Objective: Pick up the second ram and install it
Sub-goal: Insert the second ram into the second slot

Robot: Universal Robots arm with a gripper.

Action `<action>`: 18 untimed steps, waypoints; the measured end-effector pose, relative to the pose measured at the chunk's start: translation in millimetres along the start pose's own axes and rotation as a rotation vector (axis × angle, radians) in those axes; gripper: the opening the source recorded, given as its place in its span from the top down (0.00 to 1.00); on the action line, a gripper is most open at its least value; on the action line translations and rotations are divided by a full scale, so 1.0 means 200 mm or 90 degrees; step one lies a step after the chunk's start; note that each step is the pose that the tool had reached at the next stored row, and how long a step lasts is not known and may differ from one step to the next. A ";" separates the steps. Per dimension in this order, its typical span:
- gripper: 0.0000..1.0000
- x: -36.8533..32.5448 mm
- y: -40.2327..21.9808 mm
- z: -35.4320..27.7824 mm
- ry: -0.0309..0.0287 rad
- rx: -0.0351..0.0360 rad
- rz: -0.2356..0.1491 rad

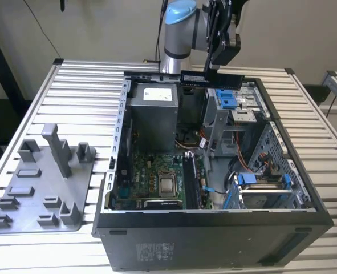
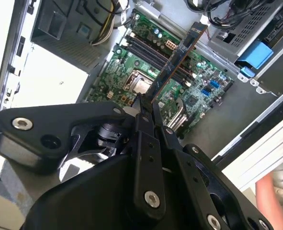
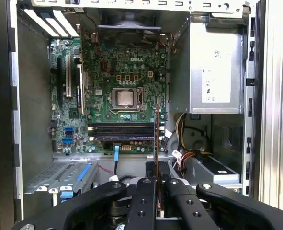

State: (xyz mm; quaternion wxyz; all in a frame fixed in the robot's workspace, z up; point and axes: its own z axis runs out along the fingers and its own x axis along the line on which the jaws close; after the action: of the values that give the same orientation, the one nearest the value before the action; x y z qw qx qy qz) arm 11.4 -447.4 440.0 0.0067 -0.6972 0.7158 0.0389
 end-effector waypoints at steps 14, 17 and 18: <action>0.86 0.000 0.000 0.001 -0.0014 0.0019 0.030; 0.86 0.000 0.000 0.002 -0.0026 0.0037 0.057; 0.86 0.000 0.000 0.002 -0.0032 0.0043 0.067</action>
State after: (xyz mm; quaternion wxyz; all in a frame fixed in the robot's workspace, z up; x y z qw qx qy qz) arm 11.4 -447.4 439.6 0.0088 -0.6582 0.7518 0.0384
